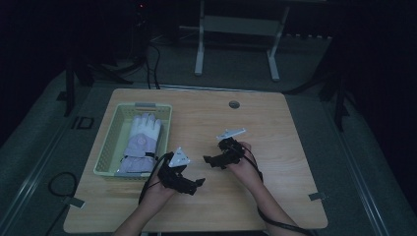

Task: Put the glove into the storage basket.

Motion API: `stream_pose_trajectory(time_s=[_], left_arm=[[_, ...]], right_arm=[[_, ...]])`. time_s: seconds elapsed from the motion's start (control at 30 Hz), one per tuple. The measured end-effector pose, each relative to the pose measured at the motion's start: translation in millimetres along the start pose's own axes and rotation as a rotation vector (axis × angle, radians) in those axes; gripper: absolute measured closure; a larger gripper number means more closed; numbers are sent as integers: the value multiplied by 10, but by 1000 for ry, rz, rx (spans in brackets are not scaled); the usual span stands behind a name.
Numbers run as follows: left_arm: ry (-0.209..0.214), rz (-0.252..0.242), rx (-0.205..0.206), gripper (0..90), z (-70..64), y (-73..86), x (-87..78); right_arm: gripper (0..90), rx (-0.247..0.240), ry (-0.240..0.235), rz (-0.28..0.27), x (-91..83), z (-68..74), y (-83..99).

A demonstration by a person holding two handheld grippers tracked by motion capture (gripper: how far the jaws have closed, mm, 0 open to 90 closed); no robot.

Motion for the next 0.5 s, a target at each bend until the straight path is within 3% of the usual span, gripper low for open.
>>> stream_pose_trajectory(time_s=[0.13,0.3,0.5], left_arm=[[3,18,7,17,-36,55,89],[38,24,-28,17,-116,132,221],[32,16,-33,17,-129,184,313]], right_arm=[[150,10,-11,-1,-19,-16,72],[150,12,-14,-2,-36,-57,234],[142,-8,-9,-17,-82,-96,358]])
Point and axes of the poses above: each handheld gripper's, and its own axes: x roughly forward along the jaws, y roughly out of its underside, z roughly to its left, the point moved 9 cm from there along x, roughly forward along the jaws, and after that the axes turned 3 degrees about -x, right-handed, at the moved point
